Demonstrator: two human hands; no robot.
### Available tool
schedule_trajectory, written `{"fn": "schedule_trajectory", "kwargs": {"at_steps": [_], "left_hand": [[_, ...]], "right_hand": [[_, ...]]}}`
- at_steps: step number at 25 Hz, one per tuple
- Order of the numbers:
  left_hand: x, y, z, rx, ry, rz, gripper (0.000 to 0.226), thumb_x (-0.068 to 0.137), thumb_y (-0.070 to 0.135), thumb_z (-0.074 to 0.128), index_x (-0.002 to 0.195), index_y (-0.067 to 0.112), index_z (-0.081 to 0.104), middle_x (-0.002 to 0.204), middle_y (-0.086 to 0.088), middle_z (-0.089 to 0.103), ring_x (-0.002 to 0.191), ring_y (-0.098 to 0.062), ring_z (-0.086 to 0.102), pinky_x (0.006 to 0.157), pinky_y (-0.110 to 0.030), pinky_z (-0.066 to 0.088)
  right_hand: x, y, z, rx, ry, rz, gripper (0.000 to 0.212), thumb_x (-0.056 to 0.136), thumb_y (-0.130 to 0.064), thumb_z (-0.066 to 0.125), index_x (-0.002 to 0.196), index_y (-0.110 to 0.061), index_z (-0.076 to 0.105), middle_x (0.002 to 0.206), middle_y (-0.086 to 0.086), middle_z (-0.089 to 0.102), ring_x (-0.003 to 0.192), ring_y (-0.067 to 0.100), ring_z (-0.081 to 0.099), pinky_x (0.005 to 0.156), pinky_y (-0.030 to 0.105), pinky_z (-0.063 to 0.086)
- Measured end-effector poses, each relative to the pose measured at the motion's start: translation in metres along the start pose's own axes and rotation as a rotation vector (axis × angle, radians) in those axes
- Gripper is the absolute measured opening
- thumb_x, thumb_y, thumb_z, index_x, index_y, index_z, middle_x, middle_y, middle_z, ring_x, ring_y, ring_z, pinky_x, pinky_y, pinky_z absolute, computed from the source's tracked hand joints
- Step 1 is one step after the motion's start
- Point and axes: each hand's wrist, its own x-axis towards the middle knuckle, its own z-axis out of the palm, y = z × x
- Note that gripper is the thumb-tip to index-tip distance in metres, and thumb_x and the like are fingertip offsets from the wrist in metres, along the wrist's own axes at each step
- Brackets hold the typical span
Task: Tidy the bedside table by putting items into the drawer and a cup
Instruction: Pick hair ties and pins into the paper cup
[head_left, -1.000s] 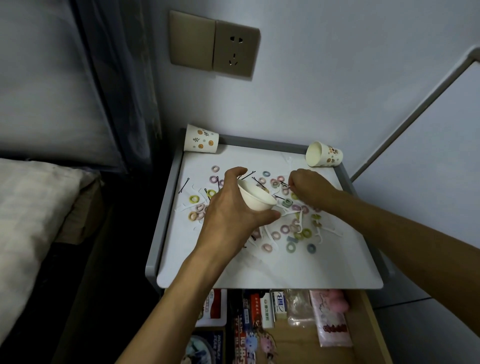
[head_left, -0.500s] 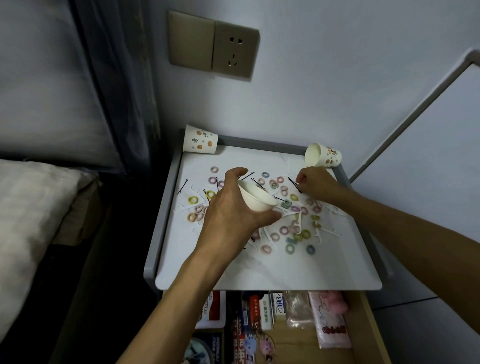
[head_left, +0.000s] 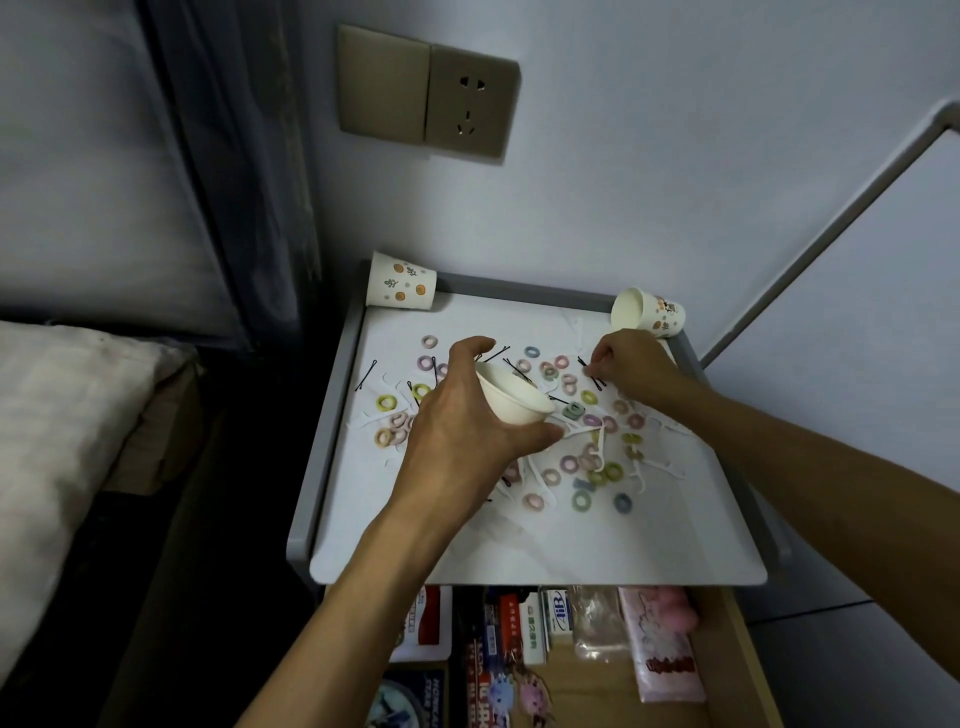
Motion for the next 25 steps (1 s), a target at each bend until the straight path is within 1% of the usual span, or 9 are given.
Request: {"fn": "schedule_trajectory", "kwargs": {"at_steps": [4,8,10,12,14,17,20,23,25], "left_hand": [[0.0,0.0,-0.001,-0.005,0.009,-0.013,0.09,0.059,0.039,0.09,0.133,0.039,0.038,0.111,0.006,0.057,0.097,-0.02,0.06,0.074,-0.041,0.058],[0.0,0.0,-0.004,-0.014,0.016,-0.019,0.09,0.06,0.038,0.089,0.133,0.039,0.038,0.111,0.006,0.057,0.096,-0.02,0.061,0.075,-0.04,0.058],[0.0,0.0,-0.007,-0.022,0.028,-0.016,0.089,0.06,0.039,0.089,0.133,0.039,0.039,0.11,0.006,0.057,0.097,-0.02,0.06,0.078,-0.04,0.056],[0.001,0.0,-0.011,-0.03,0.043,-0.009,0.089,0.059,0.04,0.089,0.133,0.038,0.039,0.11,0.006,0.057,0.098,-0.02,0.06,0.08,-0.042,0.056],[0.002,-0.002,-0.013,-0.032,0.053,-0.015,0.089,0.059,0.041,0.089,0.133,0.037,0.04,0.111,0.004,0.058,0.099,-0.021,0.06,0.082,-0.044,0.055],[0.002,-0.002,-0.013,-0.031,0.052,-0.019,0.09,0.059,0.04,0.089,0.133,0.037,0.04,0.112,0.003,0.058,0.101,-0.022,0.059,0.083,-0.044,0.055],[0.002,-0.001,-0.012,-0.042,0.056,-0.013,0.089,0.059,0.04,0.089,0.133,0.037,0.04,0.113,0.003,0.058,0.101,-0.022,0.059,0.083,-0.045,0.055],[0.003,-0.004,-0.017,-0.054,0.066,-0.025,0.089,0.059,0.041,0.089,0.133,0.038,0.04,0.115,0.007,0.056,0.103,-0.021,0.059,0.084,-0.044,0.055],[0.005,-0.005,-0.022,-0.091,0.077,-0.027,0.089,0.058,0.041,0.09,0.132,0.037,0.041,0.117,0.007,0.055,0.103,-0.021,0.058,0.083,-0.043,0.056]], "right_hand": [[0.003,-0.013,0.01,-0.13,0.033,-0.012,0.012,0.087,-0.014,0.068,0.09,-0.006,0.076,0.089,0.013,0.073,0.08,0.028,0.067,0.072,0.034,0.054],[-0.006,-0.014,0.019,-0.422,-0.024,-0.129,0.015,0.089,0.001,0.052,0.102,-0.001,0.06,0.104,0.016,0.06,0.093,0.031,0.06,0.067,0.034,0.042],[-0.01,-0.011,0.015,-0.363,0.031,-0.136,0.013,0.091,0.004,0.048,0.101,-0.002,0.054,0.098,0.017,0.061,0.086,0.03,0.06,0.066,0.036,0.045],[-0.011,-0.012,0.007,-0.162,0.123,-0.172,0.009,0.094,0.0,0.048,0.099,-0.005,0.054,0.086,0.01,0.063,0.073,0.025,0.059,0.063,0.037,0.048],[-0.017,-0.018,-0.001,0.0,0.056,-0.292,0.01,0.095,-0.009,0.055,0.102,-0.008,0.063,0.084,0.002,0.066,0.072,0.016,0.061,0.065,0.031,0.049],[-0.027,-0.022,0.001,-0.105,-0.152,-0.464,0.015,0.091,-0.015,0.062,0.1,-0.012,0.074,0.09,0.002,0.074,0.077,0.013,0.066,0.073,0.025,0.05],[-0.029,-0.02,0.006,-0.133,-0.138,-0.451,0.014,0.089,-0.015,0.066,0.097,-0.012,0.076,0.091,0.003,0.075,0.078,0.014,0.067,0.075,0.026,0.05],[-0.032,-0.024,0.008,-0.081,-0.147,-0.395,0.012,0.085,-0.016,0.071,0.096,-0.013,0.077,0.087,0.001,0.075,0.071,0.008,0.06,0.067,0.014,0.042],[-0.034,-0.025,0.01,-0.055,-0.147,-0.357,0.009,0.084,-0.016,0.072,0.091,-0.013,0.077,0.085,0.002,0.074,0.071,0.01,0.061,0.068,0.019,0.045]]}}
